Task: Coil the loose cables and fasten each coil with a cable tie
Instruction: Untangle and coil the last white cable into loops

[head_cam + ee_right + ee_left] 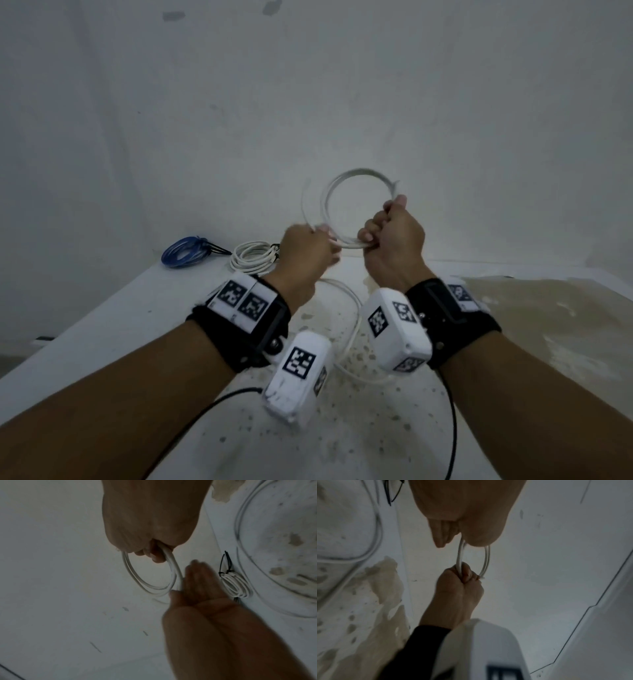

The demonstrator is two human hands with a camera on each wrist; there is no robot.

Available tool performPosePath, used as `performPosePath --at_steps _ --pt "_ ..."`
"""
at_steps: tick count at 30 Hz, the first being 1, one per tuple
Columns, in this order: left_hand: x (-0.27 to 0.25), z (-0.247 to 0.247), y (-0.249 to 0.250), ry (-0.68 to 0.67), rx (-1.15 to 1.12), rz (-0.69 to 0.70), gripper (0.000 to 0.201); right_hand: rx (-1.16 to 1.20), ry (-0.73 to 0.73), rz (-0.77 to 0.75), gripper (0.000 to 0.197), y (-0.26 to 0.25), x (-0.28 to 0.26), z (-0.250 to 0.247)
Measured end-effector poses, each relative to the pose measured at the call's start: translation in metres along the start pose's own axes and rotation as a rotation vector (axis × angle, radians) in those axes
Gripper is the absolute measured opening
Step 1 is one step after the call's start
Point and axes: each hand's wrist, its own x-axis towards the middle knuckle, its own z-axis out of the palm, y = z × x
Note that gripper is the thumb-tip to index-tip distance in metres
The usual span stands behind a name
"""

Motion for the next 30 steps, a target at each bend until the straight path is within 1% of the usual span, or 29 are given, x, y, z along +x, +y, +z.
performPosePath --at_steps 1,2,4,5,7,9,12,13,15,16,18,21,23,24,28,30 --pt "0.006 0.002 0.002 0.054 -0.061 0.055 0.024 -0.018 -0.02 0.013 0.035 0.006 -0.003 0.0" --pt "0.011 0.003 0.004 0.086 -0.114 0.08 0.025 -0.035 -0.04 0.026 0.035 0.011 -0.005 -0.001" --pt "0.014 0.003 0.004 0.113 -0.187 0.062 0.026 -0.061 -0.086 0.048 0.033 0.017 -0.008 -0.002" --pt "0.015 0.002 0.003 0.125 -0.206 0.065 0.026 -0.082 -0.11 0.051 0.033 0.019 -0.009 -0.004" --pt "0.015 -0.002 0.0 0.141 -0.176 0.128 0.026 -0.143 -0.149 0.048 0.031 0.022 -0.01 -0.008" --pt "0.016 -0.007 -0.004 0.106 -0.089 0.227 0.026 -0.165 -0.173 0.063 0.03 0.022 -0.011 -0.012" --pt "0.017 -0.019 -0.009 -0.031 0.012 0.347 0.027 -0.104 -0.195 0.117 0.03 0.014 -0.009 -0.015" --pt "0.017 -0.022 -0.01 -0.078 0.022 0.365 0.027 -0.076 -0.196 0.131 0.03 0.011 -0.006 -0.015" --pt "0.017 -0.024 -0.01 -0.143 0.012 0.358 0.026 -0.034 -0.196 0.143 0.032 0.006 -0.001 -0.015" --pt "0.017 -0.024 -0.009 -0.146 -0.002 0.343 0.025 -0.024 -0.196 0.142 0.032 0.006 0.0 -0.014" --pt "0.017 -0.019 -0.007 -0.095 -0.048 0.286 0.023 -0.012 -0.174 0.128 0.033 0.008 0.001 -0.012" --pt "0.017 -0.01 -0.008 0.004 -0.154 0.122 0.024 0.041 -0.099 0.086 0.035 0.009 0.003 -0.008" --pt "0.015 -0.009 -0.01 -0.012 -0.213 0.02 0.021 0.077 -0.055 0.061 0.035 0.007 0.005 -0.005" --pt "0.014 -0.009 -0.01 -0.027 -0.225 0.002 0.02 0.078 -0.047 0.055 0.035 0.005 0.005 -0.005" --pt "0.015 -0.009 -0.005 -0.04 -0.187 0.063 0.029 0.021 -0.078 0.047 0.034 0.01 0.0 -0.007" --pt "0.016 -0.01 -0.004 -0.033 -0.088 0.122 0.031 0.016 -0.092 0.062 0.034 0.014 -0.005 -0.01"
